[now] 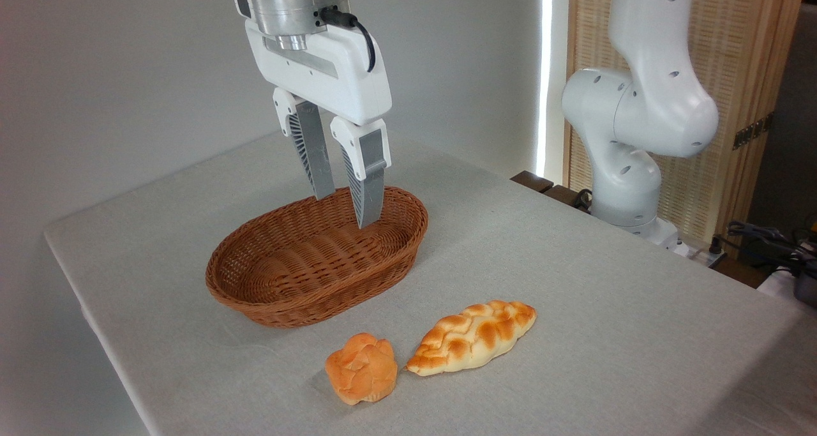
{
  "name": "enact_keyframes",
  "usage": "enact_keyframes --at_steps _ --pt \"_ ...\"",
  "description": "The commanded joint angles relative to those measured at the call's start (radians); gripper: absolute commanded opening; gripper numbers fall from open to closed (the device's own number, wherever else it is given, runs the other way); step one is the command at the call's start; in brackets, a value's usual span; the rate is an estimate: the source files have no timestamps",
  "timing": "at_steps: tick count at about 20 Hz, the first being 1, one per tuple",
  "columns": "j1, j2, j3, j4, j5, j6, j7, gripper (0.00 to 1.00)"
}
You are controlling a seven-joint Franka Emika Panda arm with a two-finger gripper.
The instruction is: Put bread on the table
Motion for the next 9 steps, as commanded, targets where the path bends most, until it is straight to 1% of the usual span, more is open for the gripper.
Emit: enact_keyframes --at_steps 1,3,9 --pt "-0.046 0.019 0.071 0.024 0.007 -0.015 0.012 1.00" --pt "-0.046 0.019 0.076 0.023 0.006 -0.015 0.028 1.00" --pt "-0.046 0.025 0.065 0.024 0.012 -0.015 0.023 1.00"
